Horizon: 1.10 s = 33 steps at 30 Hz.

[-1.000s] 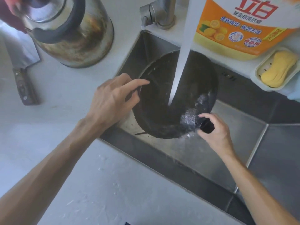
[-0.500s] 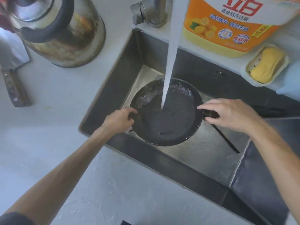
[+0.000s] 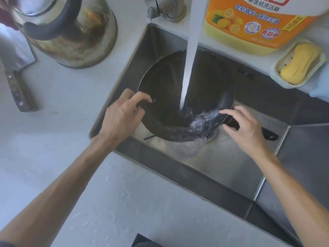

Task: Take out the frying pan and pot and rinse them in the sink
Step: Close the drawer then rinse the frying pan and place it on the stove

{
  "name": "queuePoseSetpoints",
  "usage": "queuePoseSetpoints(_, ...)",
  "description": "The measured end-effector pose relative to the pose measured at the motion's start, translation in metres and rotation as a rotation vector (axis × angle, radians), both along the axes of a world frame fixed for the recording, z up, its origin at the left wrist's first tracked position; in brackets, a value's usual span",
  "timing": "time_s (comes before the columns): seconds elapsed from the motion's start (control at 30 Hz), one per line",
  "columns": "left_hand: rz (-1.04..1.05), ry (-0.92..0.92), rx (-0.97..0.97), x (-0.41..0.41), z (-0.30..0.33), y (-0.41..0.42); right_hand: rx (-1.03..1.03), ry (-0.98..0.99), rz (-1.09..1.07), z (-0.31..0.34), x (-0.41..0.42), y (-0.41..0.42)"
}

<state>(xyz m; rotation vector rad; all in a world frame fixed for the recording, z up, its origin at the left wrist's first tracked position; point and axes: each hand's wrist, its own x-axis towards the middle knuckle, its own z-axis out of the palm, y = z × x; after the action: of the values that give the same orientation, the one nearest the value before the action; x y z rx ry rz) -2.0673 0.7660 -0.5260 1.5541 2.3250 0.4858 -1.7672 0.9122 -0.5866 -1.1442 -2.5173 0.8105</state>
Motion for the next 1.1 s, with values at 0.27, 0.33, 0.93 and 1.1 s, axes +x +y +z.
queuePoseSetpoints(0.27, -0.151, 0.185, -0.045, -0.012, 0.037, 0.033, -0.653, -0.068, 0.110, -0.016, 0.001, -0.019)
queuePoseSetpoints(0.33, -0.118, 0.168, -0.164, -0.017, 0.026, 0.034, -0.653, -0.114, 0.141, -0.009, 0.005, -0.014)
queuePoseSetpoints(0.93, 0.456, -0.697, -0.075, 0.000, -0.056, 0.024, 0.318, -0.039, -0.127, 0.004, 0.008, -0.006)
queuePoseSetpoints(1.1, 0.386, -0.691, 0.106, 0.000, -0.053, 0.032, 0.156, -0.168, -0.238, 0.002, 0.002, -0.002)
